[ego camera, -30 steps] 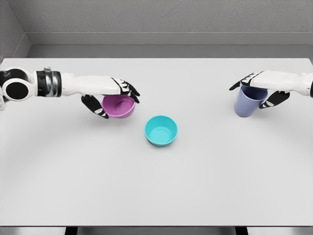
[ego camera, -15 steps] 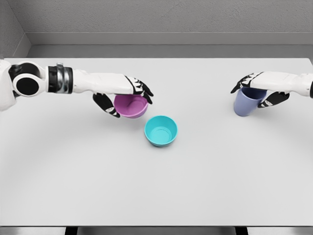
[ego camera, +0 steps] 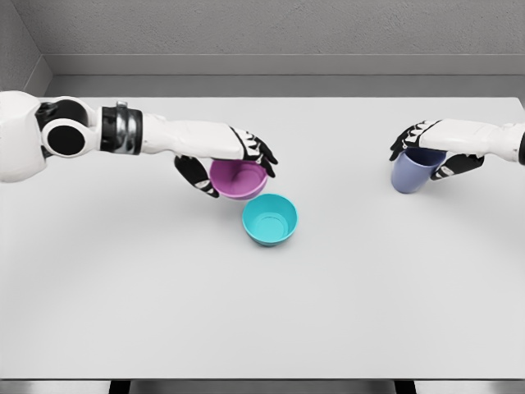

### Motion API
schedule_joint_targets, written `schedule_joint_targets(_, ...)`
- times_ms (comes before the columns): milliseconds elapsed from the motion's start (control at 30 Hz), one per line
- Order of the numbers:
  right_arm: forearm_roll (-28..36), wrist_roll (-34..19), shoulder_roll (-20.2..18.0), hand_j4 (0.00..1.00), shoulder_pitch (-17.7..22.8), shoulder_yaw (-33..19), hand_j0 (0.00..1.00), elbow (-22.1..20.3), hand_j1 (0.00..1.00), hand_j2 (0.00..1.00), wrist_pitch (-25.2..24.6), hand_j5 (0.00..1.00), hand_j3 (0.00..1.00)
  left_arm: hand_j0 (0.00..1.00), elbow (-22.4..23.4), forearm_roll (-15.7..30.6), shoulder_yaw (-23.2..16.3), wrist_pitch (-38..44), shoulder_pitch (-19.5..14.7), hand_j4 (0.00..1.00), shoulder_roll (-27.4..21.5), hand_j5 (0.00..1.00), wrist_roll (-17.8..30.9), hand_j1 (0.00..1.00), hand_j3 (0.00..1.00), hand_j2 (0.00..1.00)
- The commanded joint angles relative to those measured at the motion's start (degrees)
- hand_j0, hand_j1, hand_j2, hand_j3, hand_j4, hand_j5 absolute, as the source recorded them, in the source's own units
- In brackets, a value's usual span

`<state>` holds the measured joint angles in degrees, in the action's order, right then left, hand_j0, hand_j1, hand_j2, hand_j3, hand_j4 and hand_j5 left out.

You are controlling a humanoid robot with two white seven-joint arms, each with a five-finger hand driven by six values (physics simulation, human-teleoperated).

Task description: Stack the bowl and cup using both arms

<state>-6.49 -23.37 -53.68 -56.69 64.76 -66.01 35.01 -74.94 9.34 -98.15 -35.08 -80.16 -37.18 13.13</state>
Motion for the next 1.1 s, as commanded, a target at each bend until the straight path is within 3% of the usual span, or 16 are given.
schedule_joint_targets(0,-0.02,0.08,-0.02,0.69,0.0,0.02,0.69,0.0,0.69,0.69,-0.01,0.69,0.69,0.79,-0.29,0.51,0.07,0.08,0.0,0.79,0.53,0.79,0.05,0.79,0.79,0.79)
schedule_joint_targets(300,-0.11,0.17,0.06,0.69,0.09,0.1,0.69,-0.17,0.69,0.69,-0.01,0.69,0.69,0.79,-0.65,0.51,-1.34,0.08,-0.88,0.79,2.9,0.79,0.05,0.79,0.79,0.79)
schedule_joint_targets(600,-0.19,0.17,-1.34,0.65,-0.18,-0.51,0.65,-3.51,0.65,0.65,-0.01,0.65,0.65,0.79,-0.65,0.51,-2.92,0.08,-1.41,0.79,3.26,0.79,0.05,0.79,0.79,0.79)
schedule_joint_targets(1067,-0.11,0.17,-2.57,0.65,-0.61,-0.78,0.65,-5.27,0.65,0.65,-0.01,0.65,0.65,0.78,-0.65,0.51,-3.89,0.08,-1.41,0.78,5.19,0.78,-0.04,0.78,0.78,0.78)
